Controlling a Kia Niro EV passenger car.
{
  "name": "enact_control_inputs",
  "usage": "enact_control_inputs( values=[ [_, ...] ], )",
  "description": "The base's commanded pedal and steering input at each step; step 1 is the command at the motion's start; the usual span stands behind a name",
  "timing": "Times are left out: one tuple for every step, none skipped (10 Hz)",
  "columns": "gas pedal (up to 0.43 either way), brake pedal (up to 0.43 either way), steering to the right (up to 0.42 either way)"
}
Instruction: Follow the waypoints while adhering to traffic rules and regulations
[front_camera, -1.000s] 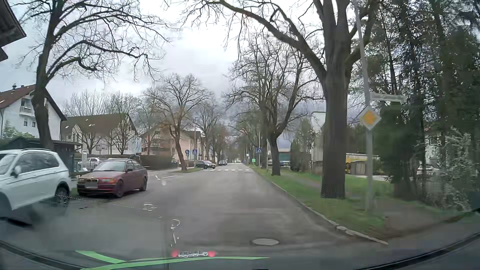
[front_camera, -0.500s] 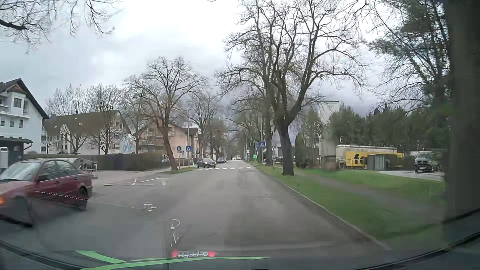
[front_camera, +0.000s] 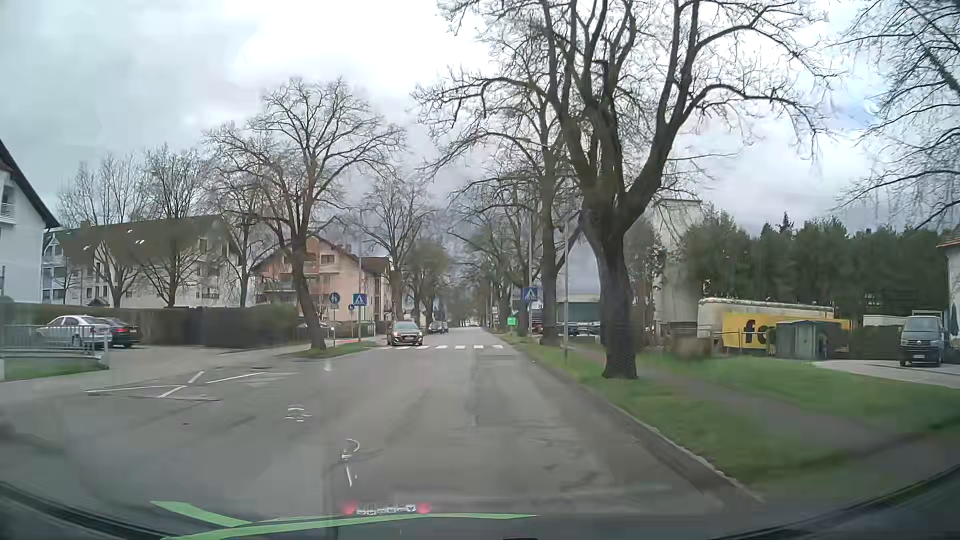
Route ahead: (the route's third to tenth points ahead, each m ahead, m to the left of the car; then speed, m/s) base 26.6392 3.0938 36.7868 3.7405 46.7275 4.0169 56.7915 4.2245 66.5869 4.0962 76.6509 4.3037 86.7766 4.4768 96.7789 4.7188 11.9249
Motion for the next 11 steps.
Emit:
enact_control_inputs(
  values=[
    [0.11, 0.0, 0.003],
    [0.11, 0.0, 0.003],
    [0.11, 0.0, 0.003],
    [0.11, 0.0, 0.003],
    [0.11, 0.0, 0.003],
    [0.11, 0.0, 0.002],
    [0.11, 0.0, 0.003],
    [0.11, 0.0, 0.002],
    [0.11, 0.0, 0.001],
    [0.11, 0.0, 0.0],
    [0.11, 0.0, 0.0]
  ],
)
